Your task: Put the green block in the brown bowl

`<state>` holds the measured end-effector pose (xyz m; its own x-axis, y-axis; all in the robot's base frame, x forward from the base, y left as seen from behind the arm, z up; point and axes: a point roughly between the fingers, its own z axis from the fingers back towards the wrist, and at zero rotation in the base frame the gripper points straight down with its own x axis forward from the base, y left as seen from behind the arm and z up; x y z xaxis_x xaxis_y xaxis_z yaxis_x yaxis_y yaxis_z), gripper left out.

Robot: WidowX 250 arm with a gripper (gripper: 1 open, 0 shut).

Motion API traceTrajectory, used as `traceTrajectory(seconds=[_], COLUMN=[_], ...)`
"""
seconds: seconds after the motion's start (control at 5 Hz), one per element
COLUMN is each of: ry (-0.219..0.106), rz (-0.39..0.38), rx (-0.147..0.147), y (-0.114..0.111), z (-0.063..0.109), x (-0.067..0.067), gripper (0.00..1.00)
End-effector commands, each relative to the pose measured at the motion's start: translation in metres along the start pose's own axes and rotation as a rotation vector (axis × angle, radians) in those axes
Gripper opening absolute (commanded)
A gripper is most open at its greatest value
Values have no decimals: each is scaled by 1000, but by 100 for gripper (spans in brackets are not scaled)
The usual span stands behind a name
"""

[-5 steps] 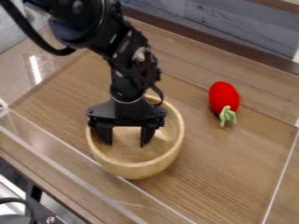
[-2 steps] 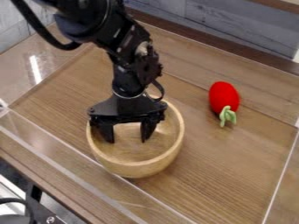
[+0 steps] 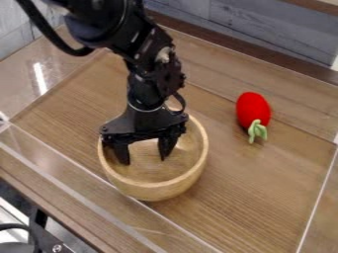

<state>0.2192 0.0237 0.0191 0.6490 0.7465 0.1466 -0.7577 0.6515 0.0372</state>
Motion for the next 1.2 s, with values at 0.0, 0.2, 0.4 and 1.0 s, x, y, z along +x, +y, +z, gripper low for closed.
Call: traceTrajectory(seconds=[0.0, 0.2, 0.4, 1.0], ry=[1, 2, 18, 89], rz=[-7, -9, -76, 9], rx=[2, 4, -16, -70], y=[1, 3, -6, -18], z=[0, -2, 15, 70], x=[4, 8, 14, 36], gripper=[100, 100, 100, 100])
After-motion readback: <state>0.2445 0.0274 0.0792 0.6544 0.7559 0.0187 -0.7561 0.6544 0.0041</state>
